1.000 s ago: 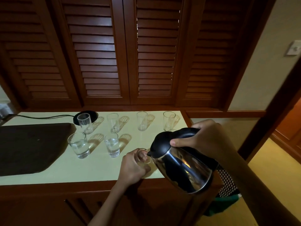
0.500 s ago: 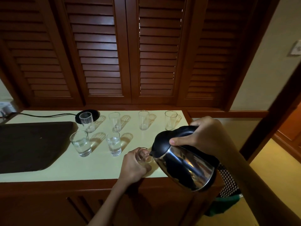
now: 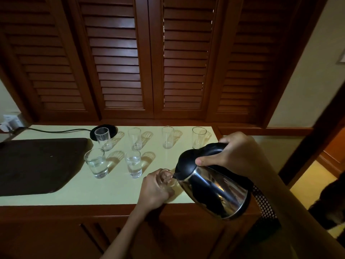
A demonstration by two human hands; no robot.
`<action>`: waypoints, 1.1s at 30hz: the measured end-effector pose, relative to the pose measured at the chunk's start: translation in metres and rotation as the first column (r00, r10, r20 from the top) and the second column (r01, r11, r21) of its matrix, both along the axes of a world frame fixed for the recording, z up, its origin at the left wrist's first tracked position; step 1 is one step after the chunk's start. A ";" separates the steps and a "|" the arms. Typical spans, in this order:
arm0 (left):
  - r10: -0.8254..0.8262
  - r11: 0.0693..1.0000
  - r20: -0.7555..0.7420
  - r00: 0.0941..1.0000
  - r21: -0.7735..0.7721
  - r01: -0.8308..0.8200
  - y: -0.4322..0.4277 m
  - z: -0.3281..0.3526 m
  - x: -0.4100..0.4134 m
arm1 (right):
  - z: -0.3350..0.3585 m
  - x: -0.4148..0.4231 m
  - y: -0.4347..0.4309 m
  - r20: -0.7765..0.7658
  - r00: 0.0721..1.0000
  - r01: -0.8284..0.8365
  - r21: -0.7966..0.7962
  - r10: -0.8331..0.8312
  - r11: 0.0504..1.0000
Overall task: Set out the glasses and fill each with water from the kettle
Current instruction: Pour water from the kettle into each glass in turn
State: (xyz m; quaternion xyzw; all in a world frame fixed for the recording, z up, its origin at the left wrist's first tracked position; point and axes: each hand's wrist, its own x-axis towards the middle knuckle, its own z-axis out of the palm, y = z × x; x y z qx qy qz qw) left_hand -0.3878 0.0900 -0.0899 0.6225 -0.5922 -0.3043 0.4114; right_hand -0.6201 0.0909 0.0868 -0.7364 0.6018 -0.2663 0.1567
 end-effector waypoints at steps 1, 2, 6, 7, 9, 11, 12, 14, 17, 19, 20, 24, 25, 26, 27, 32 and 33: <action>0.000 1.000 -0.002 1.000 -0.002 0.000 0.000 0.000 0.000 | 0.000 0.001 -0.001 0.007 1.000 0.024 0.017 -0.024 1.000; 0.001 1.000 -0.005 1.000 -0.003 -0.001 0.000 0.001 0.001 | 0.000 0.001 -0.001 0.012 0.999 0.035 0.019 -0.035 0.999; -0.006 1.000 -0.008 1.000 -0.005 0.006 0.001 0.001 0.001 | 0.004 0.005 -0.001 -0.012 0.998 0.055 0.013 -0.055 0.998; -0.007 1.000 -0.005 1.000 -0.004 0.007 0.001 0.001 0.001 | 0.006 0.005 0.000 -0.015 0.998 0.055 0.035 -0.054 0.998; -0.010 1.000 -0.011 1.000 0.003 0.010 0.001 0.001 0.002 | 0.007 0.004 -0.001 -0.026 0.999 0.038 0.059 -0.036 0.998; -0.014 1.000 -0.010 1.000 0.010 0.014 0.001 0.001 0.002 | 0.009 0.004 0.000 -0.040 0.999 0.018 0.051 -0.016 0.999; -0.017 1.000 -0.009 1.000 0.011 0.017 0.001 0.001 0.002 | 0.010 0.004 0.000 -0.045 0.999 0.012 0.052 -0.010 0.999; -0.025 1.000 -0.012 1.000 0.008 0.025 0.000 0.000 0.002 | 0.011 0.005 0.002 -0.054 0.999 0.006 0.059 -0.002 0.998; -0.030 1.000 -0.022 0.999 0.005 0.030 0.000 -0.001 0.002 | 0.012 0.005 0.003 -0.050 0.999 -0.007 0.044 0.009 0.999; -0.030 1.000 -0.026 0.999 0.007 0.030 0.000 -0.002 0.001 | 0.011 0.004 0.003 -0.043 0.999 -0.016 0.042 0.018 0.999; -0.031 0.999 -0.026 0.999 0.007 0.032 0.000 -0.002 0.001 | 0.011 0.004 0.003 -0.041 0.999 -0.017 0.054 0.019 0.998; -0.043 0.999 -0.029 0.999 -0.005 0.043 -0.001 -0.003 0.001 | 0.011 0.004 0.002 -0.036 0.999 -0.024 0.087 0.027 0.996; -0.044 0.999 -0.028 0.999 -0.007 0.044 -0.001 -0.004 0.001 | 0.011 0.004 0.002 -0.041 0.999 -0.023 0.091 0.027 0.996; -0.044 0.999 -0.028 0.999 -0.009 0.043 -0.001 -0.004 0.001 | 0.011 0.004 0.001 -0.047 0.999 -0.018 0.094 0.022 0.995; -0.041 0.999 -0.023 0.999 -0.012 0.041 -0.001 -0.004 0.001 | 0.010 0.003 0.001 -0.054 0.998 -0.009 0.095 0.015 0.995; -0.034 0.999 -0.009 0.999 -0.020 0.033 -0.002 -0.006 0.000 | 0.007 0.003 -0.002 -0.068 0.998 0.013 0.094 -0.006 0.996; -0.033 0.999 -0.006 0.999 -0.021 0.033 -0.002 -0.007 0.000 | 0.008 0.003 -0.002 -0.076 0.997 0.016 0.098 -0.009 0.995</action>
